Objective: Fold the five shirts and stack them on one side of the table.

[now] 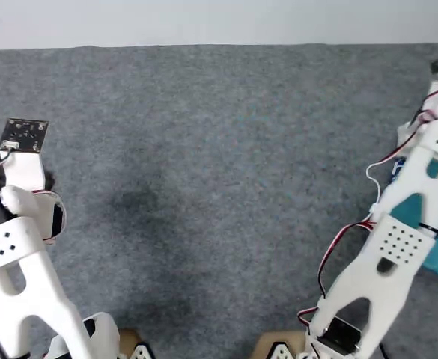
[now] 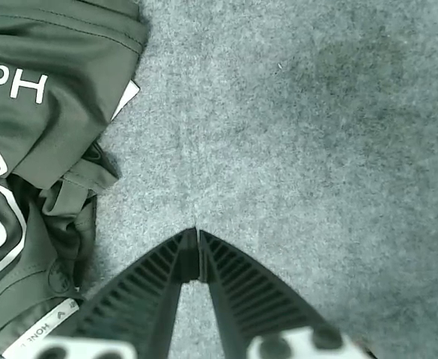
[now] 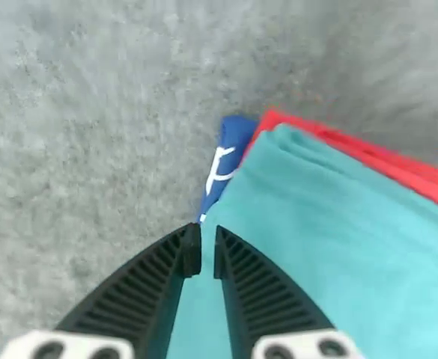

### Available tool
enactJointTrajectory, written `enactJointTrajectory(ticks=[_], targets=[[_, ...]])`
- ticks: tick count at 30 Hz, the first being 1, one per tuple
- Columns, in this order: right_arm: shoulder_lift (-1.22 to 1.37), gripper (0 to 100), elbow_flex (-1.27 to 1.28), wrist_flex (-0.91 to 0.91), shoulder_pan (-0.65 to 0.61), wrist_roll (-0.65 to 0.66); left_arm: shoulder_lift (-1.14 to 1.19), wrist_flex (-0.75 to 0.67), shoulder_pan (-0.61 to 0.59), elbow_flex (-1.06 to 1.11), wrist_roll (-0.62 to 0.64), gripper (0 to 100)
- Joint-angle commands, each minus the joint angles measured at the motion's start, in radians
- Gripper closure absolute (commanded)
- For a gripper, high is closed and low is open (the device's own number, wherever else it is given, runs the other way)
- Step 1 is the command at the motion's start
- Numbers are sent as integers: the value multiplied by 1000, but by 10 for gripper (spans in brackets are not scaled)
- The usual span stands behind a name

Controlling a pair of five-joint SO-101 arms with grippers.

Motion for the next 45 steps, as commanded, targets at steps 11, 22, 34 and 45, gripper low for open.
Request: enactJointTrajectory(ticks=[11,22,34,45], targets=[[-638,963,827,39,-53,-18,-86,25,-52,-97,-3,976],[-960,963,1306,39,-197,-107,262,-161,-203,-156,-169,817],[-1102,963,1629,38,-199,-114,787,-308,-408,-647,-397,818],[-1101,963,1645,38,-197,-114,1077,-318,-456,-883,-446,829]])
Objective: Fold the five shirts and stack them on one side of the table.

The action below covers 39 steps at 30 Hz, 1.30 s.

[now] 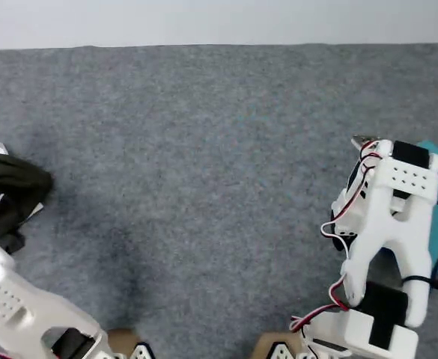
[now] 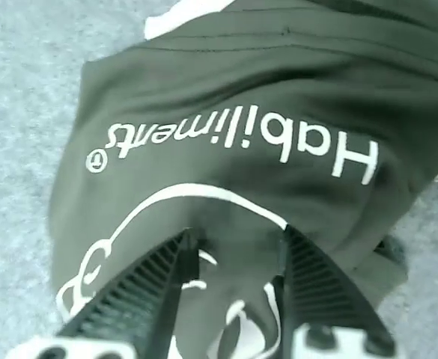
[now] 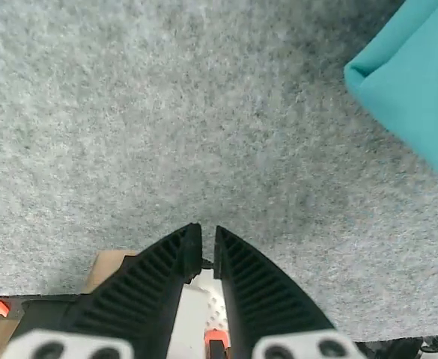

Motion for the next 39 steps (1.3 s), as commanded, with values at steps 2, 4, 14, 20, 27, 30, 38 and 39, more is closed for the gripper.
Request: enactJointTrajectory(ticks=[2,4,14,20,27,30,38,39], targets=[[-42,963,-5,38,-10,-12,49,-8,-5,-53,-52,863],[-42,963,-5,38,-10,-12,61,-8,-5,-53,-72,909],[-50,963,-5,38,-10,-12,-110,206,8,-271,11,996],[-50,963,-5,38,-13,-12,-307,267,95,-410,176,996],[-51,963,-6,39,-13,-12,-494,269,296,-464,419,996],[-51,963,-6,39,-13,-12,-568,262,419,-472,474,996],[-51,963,-6,39,-13,-11,-680,204,816,-490,485,995],[-51,963,-6,39,-13,-11,-680,193,864,-490,485,995]])
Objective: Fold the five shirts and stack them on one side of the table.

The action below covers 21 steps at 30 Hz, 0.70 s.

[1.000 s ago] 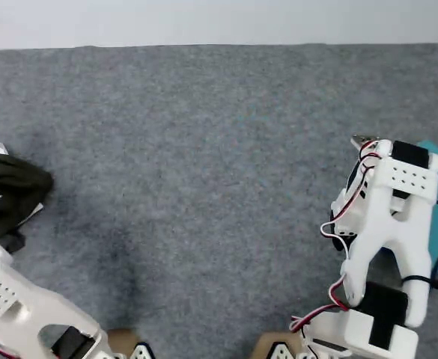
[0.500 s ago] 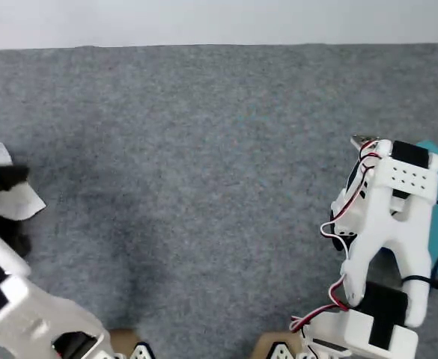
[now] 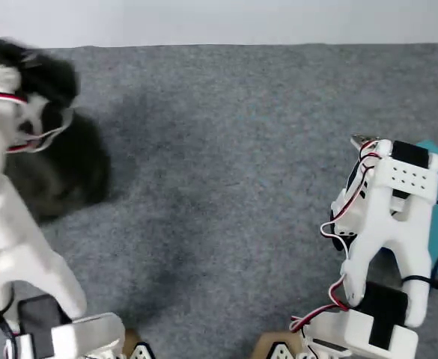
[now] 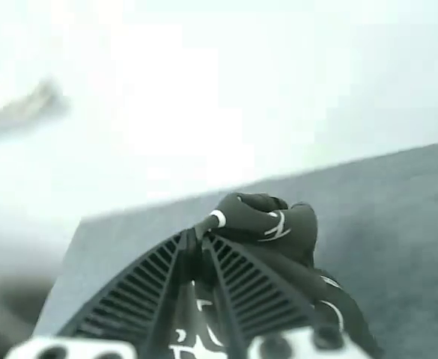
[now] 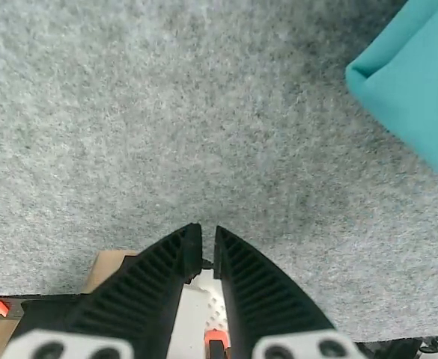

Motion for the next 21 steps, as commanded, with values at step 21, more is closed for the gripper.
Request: enactJointTrajectory(ticks=[21], targets=[[-42,963,-120,38,-120,-5,347,-187,92,642,68,983]])
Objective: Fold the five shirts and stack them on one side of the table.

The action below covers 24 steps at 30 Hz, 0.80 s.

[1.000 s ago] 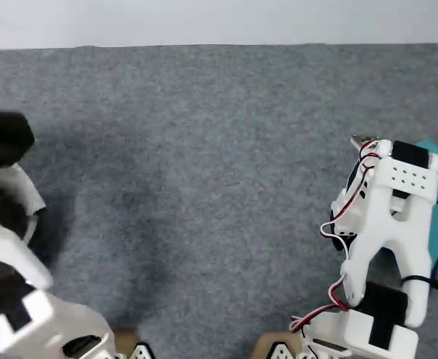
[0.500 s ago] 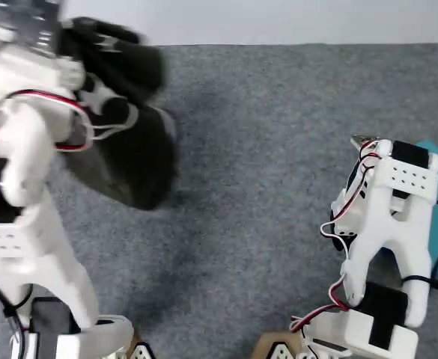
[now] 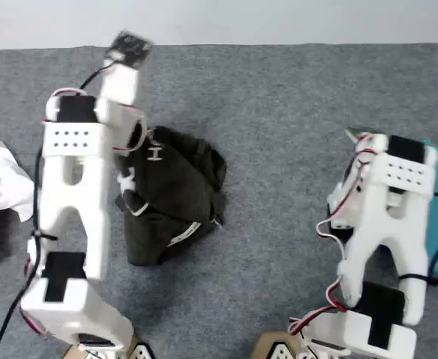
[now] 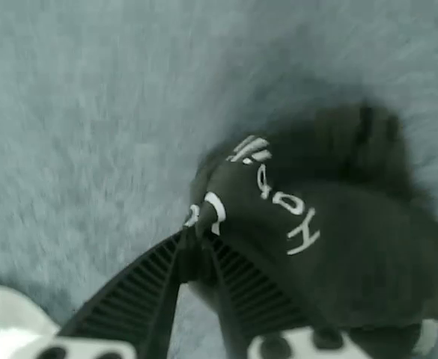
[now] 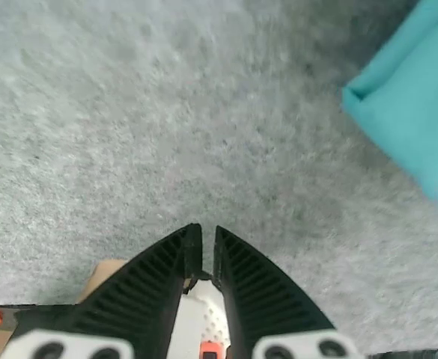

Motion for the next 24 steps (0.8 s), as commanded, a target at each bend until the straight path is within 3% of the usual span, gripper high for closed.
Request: enactJointTrajectory(ticks=[1,6,11,18,24], targets=[[-42,963,-63,38,-96,-5,51,-41,-106,-2,6,962],[-39,962,-68,36,-308,-5,89,-29,-219,-27,6,849],[-35,957,-150,36,-484,-5,26,91,-253,-102,-71,824],[139,831,-356,38,-611,-11,-112,186,-285,-137,-120,825],[305,808,-557,38,-708,-14,-176,180,-465,-131,-118,826]])
